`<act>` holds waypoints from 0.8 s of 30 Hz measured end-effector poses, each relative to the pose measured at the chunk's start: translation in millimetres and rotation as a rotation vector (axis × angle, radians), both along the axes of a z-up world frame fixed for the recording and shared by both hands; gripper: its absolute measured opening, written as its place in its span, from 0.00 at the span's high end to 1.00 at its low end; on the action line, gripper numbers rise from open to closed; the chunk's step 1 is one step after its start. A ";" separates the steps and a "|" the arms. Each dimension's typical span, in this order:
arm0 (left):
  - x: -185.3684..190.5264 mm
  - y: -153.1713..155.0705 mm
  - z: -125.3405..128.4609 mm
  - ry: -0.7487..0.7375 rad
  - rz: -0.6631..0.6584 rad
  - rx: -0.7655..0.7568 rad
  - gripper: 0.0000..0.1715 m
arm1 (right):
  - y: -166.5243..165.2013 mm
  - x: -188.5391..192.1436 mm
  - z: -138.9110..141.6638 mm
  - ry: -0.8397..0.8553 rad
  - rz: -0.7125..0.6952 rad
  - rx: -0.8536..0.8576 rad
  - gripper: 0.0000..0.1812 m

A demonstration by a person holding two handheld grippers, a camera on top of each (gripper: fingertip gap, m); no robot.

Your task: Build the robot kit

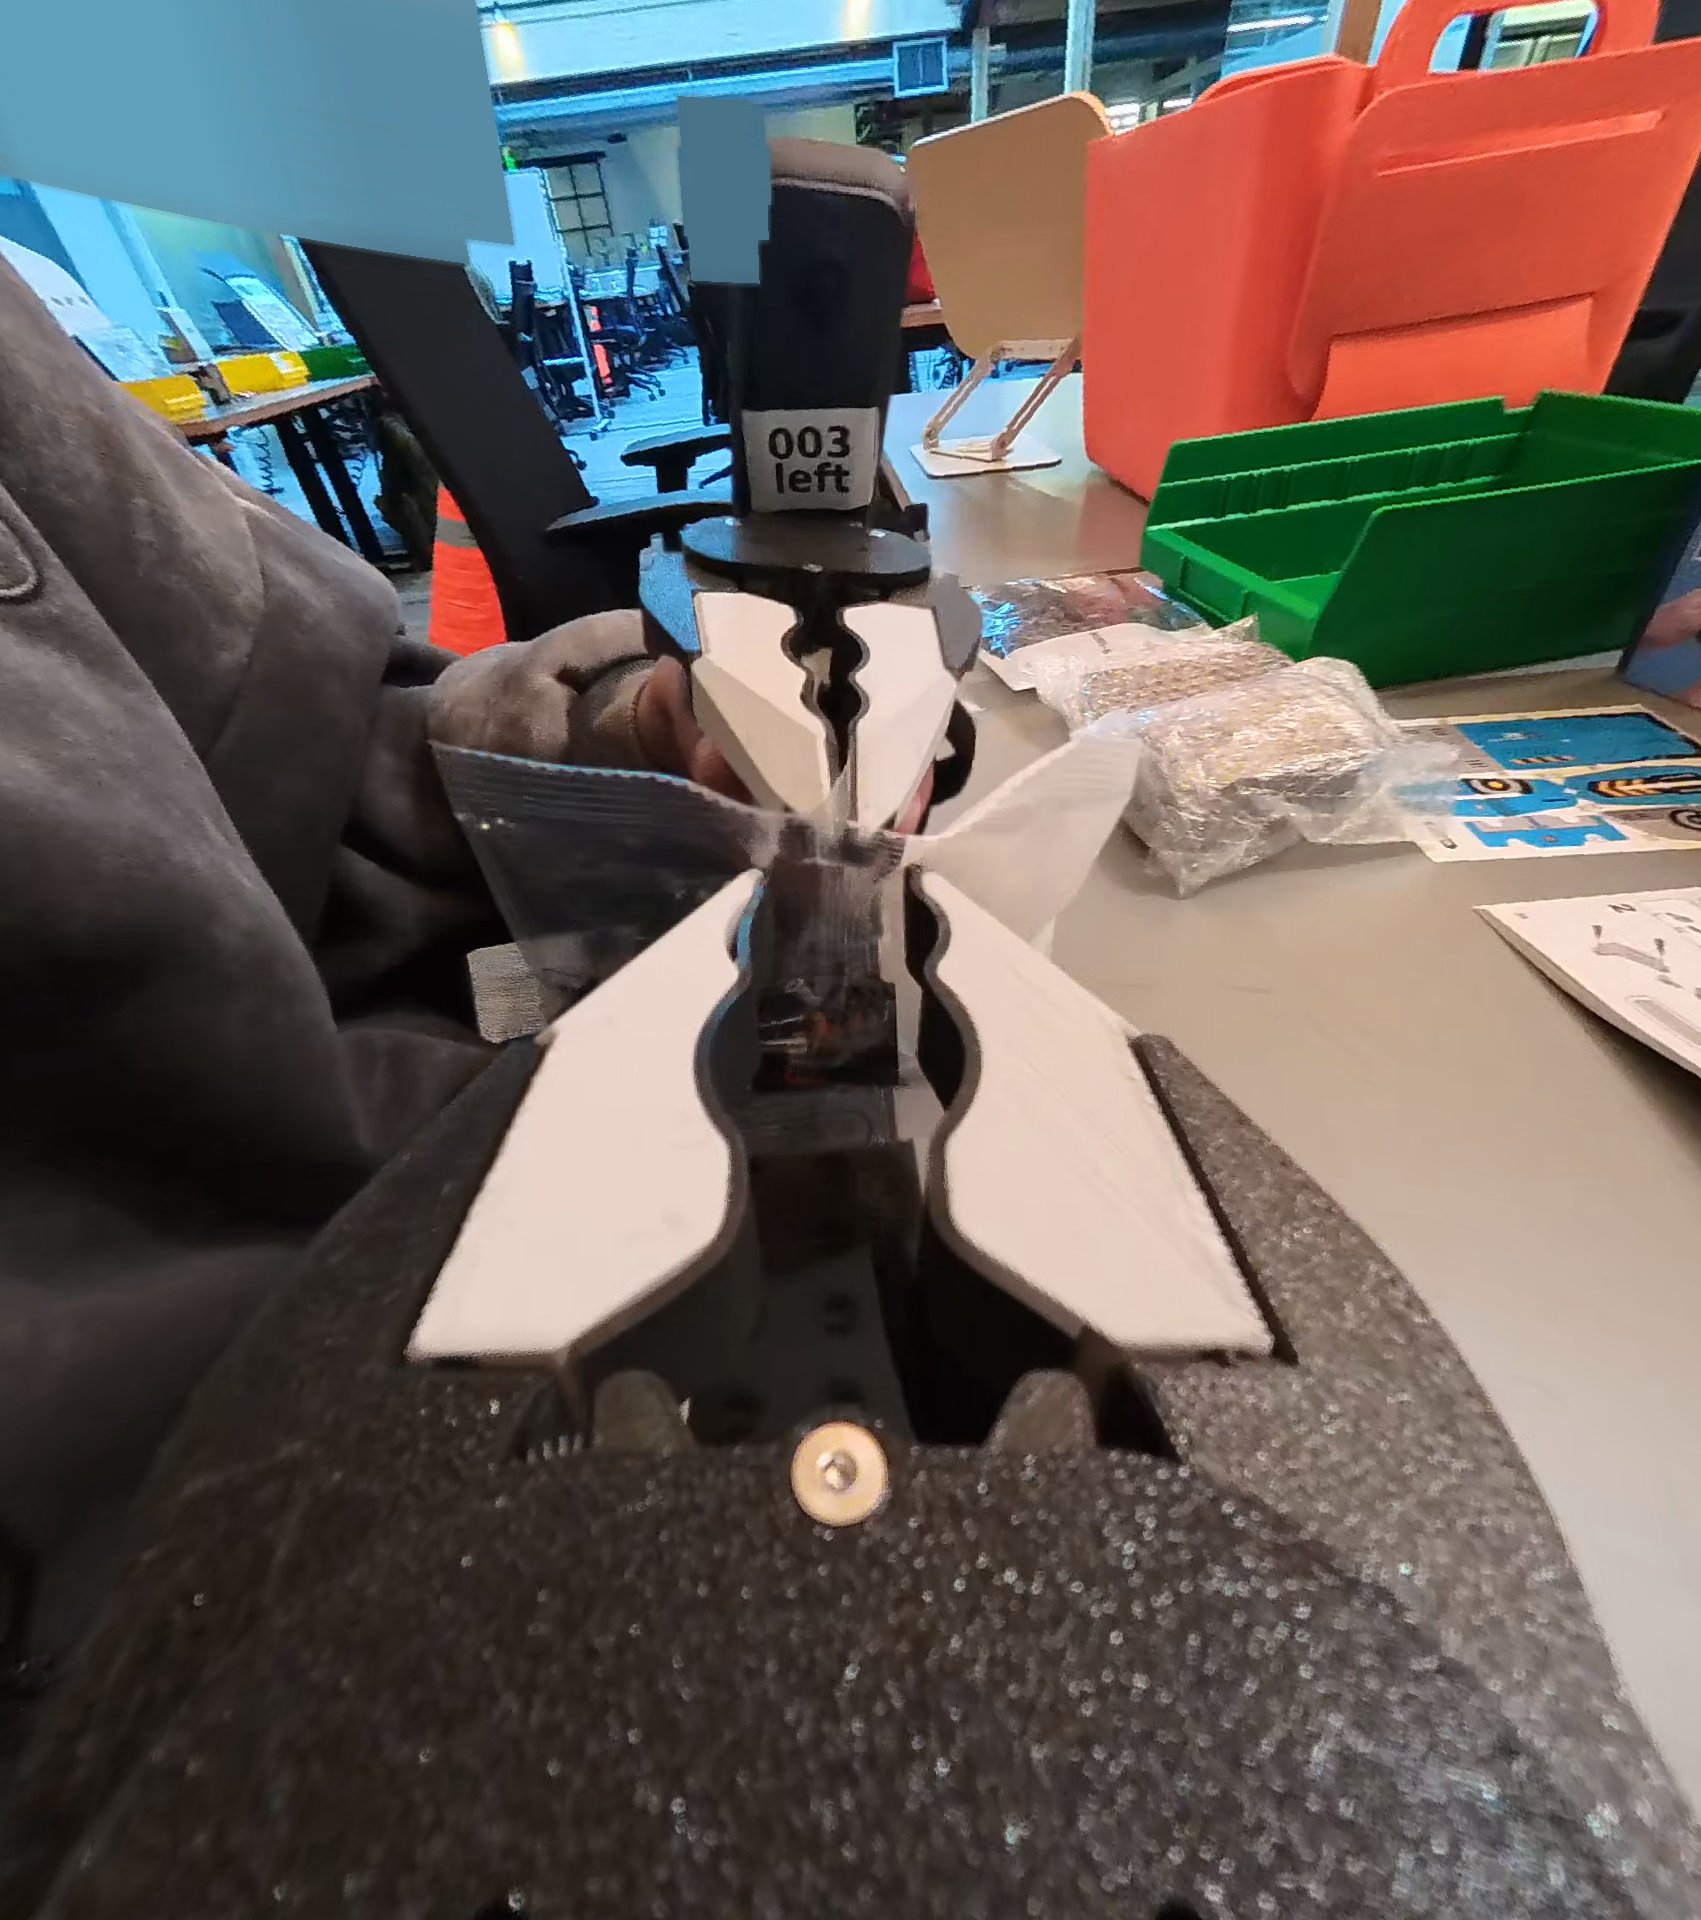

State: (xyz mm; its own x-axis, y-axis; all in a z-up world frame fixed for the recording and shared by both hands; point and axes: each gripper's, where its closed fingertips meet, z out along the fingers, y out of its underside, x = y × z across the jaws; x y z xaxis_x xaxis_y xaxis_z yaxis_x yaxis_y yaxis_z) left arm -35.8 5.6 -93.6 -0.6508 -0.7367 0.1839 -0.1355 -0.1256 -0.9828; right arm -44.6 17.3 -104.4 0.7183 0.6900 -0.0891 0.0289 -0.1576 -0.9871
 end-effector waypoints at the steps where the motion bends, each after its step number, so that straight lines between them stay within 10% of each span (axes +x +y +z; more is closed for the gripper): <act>1: 1.7 -2.3 -1.3 0.004 -0.001 0.006 1.00 | 0.1 -0.4 0.4 0.003 0.002 0.000 0.88; 24: -11.5 0.1 -9.6 -0.024 -0.029 0.108 1.00 | -7.4 1.5 -4.1 0.034 0.055 -0.059 1.00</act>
State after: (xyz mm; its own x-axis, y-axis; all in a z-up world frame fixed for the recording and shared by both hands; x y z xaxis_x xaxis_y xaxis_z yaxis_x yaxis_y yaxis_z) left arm -47.4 5.7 -103.2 -0.6755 -0.7320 0.0882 -0.1134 -0.0150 -0.9934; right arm -43.1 10.0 -108.4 0.6757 0.7209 -0.1545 0.0060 -0.2149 -0.9766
